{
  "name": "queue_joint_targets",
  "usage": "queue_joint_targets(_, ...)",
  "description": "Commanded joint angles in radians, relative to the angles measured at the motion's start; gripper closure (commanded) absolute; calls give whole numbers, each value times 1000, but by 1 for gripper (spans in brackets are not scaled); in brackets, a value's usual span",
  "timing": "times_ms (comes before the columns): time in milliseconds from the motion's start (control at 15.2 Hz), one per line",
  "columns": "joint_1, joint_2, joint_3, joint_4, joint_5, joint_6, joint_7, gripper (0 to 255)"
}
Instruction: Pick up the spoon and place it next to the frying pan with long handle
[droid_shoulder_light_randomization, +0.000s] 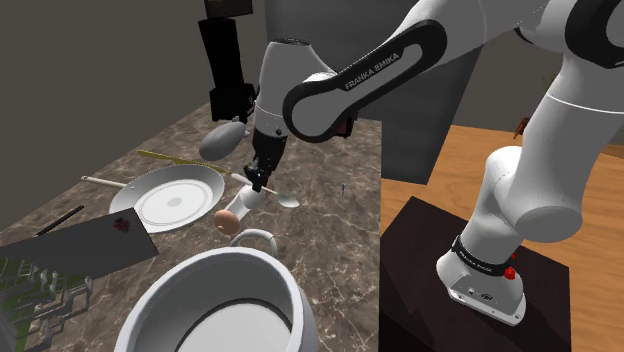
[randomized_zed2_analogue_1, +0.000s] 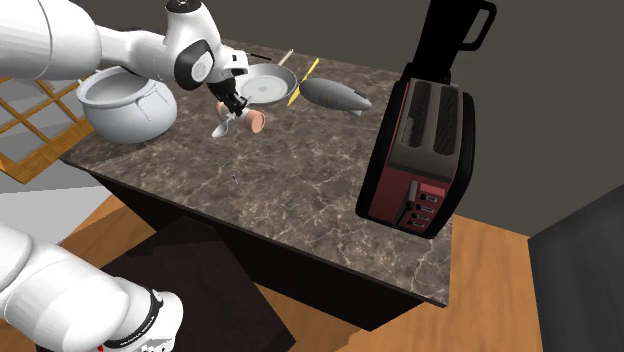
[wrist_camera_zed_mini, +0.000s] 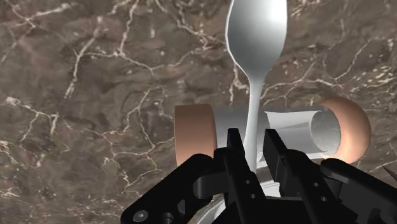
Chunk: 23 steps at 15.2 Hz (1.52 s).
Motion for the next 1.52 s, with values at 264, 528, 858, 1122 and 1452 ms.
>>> queue_joint_targets(264,2,43,1,-34,0,78,-3,255)
queue_joint_targets(528,3,77,2,-53,0,130,-5,255)
queue_joint_targets(858,1,90,3,-60,-1,151,-5,255)
queue_joint_targets(1122,1,90,4,-60,-1,151,-5,255)
queue_joint_targets(1452,14,12,11,-116,-11,132,26,0)
